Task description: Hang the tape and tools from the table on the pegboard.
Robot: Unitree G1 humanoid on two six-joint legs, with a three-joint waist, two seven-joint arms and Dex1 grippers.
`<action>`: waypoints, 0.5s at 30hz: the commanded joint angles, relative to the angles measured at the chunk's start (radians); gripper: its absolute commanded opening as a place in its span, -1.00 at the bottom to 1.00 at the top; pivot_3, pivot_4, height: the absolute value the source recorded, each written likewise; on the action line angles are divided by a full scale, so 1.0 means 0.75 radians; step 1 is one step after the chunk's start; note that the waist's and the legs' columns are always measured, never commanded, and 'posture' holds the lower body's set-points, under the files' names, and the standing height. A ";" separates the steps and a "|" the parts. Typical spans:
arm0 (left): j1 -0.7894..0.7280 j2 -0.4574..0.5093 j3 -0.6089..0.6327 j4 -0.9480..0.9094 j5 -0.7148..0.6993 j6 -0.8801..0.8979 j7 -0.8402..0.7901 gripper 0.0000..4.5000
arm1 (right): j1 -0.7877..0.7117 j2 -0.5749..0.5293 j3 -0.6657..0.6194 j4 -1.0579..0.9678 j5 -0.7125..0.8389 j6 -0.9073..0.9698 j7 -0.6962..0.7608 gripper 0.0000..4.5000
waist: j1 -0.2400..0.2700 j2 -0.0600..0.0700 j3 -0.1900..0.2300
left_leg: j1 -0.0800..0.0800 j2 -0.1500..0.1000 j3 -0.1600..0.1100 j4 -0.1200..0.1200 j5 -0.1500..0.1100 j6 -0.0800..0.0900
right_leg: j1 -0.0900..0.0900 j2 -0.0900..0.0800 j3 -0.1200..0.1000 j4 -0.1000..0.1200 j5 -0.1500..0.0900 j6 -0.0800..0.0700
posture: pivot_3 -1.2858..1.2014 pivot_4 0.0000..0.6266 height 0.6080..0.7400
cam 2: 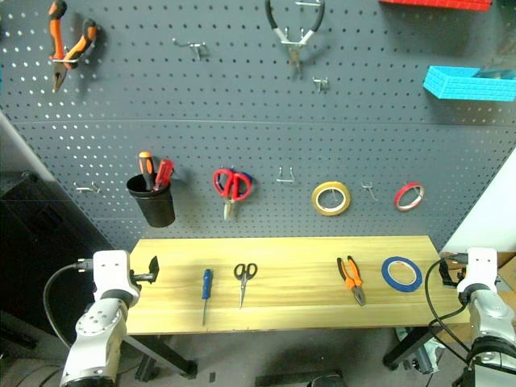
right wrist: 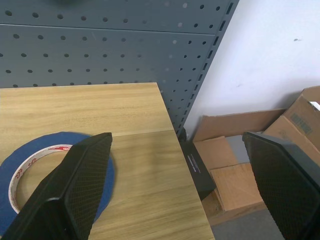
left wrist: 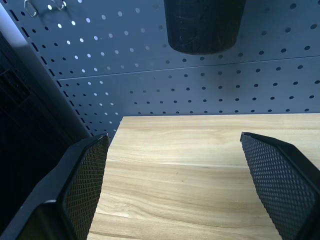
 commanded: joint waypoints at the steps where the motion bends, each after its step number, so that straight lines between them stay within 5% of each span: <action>1: -0.004 0.028 0.026 -0.016 0.011 -0.037 0.008 0.98 | -0.033 -0.031 0.000 -0.057 -0.003 -0.029 0.005 1.00 | 0.000 0.000 0.000 | 0.000 0.000 0.000 0.000 0.000 0.000 | 0.000 0.000 0.000 0.000 0.000 0.000 | 0.02 -1.00 1.00; 15: 0.028 0.030 0.040 -0.029 0.017 -0.027 0.033 0.98 | -0.024 -0.033 0.018 -0.066 -0.006 -0.028 0.019 1.00 | 0.000 0.000 0.000 | -0.001 0.000 0.000 0.000 0.000 0.000 | -0.002 0.000 0.000 0.000 0.000 0.000 | 0.02 -1.00 1.00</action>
